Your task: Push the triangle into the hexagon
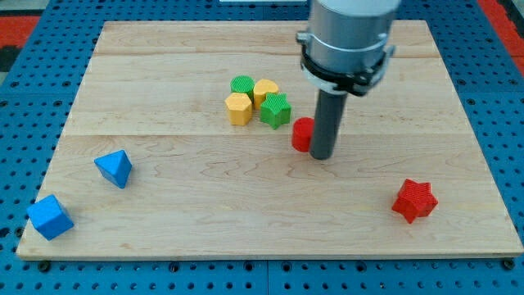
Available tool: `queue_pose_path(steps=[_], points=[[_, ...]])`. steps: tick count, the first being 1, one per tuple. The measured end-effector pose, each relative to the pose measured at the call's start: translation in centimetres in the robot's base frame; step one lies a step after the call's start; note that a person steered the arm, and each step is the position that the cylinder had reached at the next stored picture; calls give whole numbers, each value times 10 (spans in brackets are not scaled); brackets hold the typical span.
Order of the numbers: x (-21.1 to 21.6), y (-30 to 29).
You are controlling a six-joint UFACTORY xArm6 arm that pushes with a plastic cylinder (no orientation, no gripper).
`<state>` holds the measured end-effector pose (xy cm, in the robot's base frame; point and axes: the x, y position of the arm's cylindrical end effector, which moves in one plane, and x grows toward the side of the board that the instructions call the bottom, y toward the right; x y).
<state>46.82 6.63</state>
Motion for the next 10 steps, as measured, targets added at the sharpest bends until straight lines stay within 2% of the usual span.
queue_pose_path(steps=[2,4,5,6,7,8,10], points=[[-23,-78],[84,-202],[78,-265],[37,-260],[16,-266],[3,-305],[-10,-194]])
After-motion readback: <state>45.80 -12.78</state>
